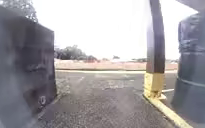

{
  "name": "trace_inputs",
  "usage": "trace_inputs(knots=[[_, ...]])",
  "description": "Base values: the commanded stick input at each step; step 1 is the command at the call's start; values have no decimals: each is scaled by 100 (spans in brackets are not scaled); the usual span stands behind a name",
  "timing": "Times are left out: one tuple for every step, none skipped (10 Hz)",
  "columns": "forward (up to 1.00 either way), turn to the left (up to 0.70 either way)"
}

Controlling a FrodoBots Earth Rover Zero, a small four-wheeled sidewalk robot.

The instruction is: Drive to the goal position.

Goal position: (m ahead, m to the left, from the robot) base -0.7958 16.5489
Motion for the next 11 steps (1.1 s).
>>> trace_inputs(knots=[[70,36],[70,11],[70,1],[70,1],[70,1],[70,1],[70,1],[70,16],[70,30],[70,36],[70,36]])
